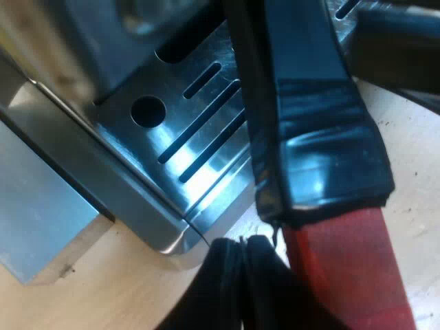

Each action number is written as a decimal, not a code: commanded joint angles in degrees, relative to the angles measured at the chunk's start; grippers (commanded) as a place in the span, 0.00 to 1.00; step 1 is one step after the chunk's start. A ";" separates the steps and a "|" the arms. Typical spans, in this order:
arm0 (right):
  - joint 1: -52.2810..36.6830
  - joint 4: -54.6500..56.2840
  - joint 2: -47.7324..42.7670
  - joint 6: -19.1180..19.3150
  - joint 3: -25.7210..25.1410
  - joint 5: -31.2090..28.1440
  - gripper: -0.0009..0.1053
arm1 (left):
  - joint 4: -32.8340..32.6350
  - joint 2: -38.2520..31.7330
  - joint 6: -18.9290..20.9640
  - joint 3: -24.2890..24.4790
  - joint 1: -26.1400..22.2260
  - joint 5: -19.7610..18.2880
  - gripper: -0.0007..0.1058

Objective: Put the handle in the coffee machine

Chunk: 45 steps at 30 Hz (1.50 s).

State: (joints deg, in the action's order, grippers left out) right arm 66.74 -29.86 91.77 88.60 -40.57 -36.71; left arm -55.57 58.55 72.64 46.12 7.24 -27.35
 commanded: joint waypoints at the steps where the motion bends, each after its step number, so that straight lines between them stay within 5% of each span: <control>1: 1.49 7.87 -4.88 -0.45 0.06 1.44 0.37 | -0.71 -0.63 1.37 -0.46 0.60 -0.94 0.01; 5: 4.19 18.33 -11.08 -0.78 0.05 1.43 0.38 | -0.71 -0.65 2.10 -0.43 0.60 -4.75 0.01; 12: 7.03 31.49 -21.13 -5.52 0.05 1.43 0.41 | -0.71 -1.14 2.14 -0.43 5.30 -4.20 0.01; 20: 7.06 48.92 -32.92 -7.91 0.05 3.99 0.71 | 1.16 -1.63 3.37 -0.43 11.14 -4.26 0.01; 31: 7.06 51.60 -40.19 -7.91 0.05 4.04 0.71 | 10.45 -1.63 3.61 -0.43 20.44 -4.66 0.01; 33: 7.06 51.60 -40.18 -7.91 0.05 4.04 0.71 | 12.67 -1.63 5.14 -0.43 20.78 -6.28 0.01; 35: 7.06 51.60 -40.18 -7.91 0.05 4.04 0.71 | 15.97 -1.63 8.96 -0.43 20.76 -11.87 0.01; 45: 7.06 51.46 -40.18 -7.91 0.05 4.04 0.71 | 14.85 -2.43 11.45 -0.43 17.96 -13.08 0.01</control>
State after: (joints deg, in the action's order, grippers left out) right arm 73.90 22.05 52.08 80.56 -40.34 -32.77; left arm -46.10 57.75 83.13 44.01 25.62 -30.48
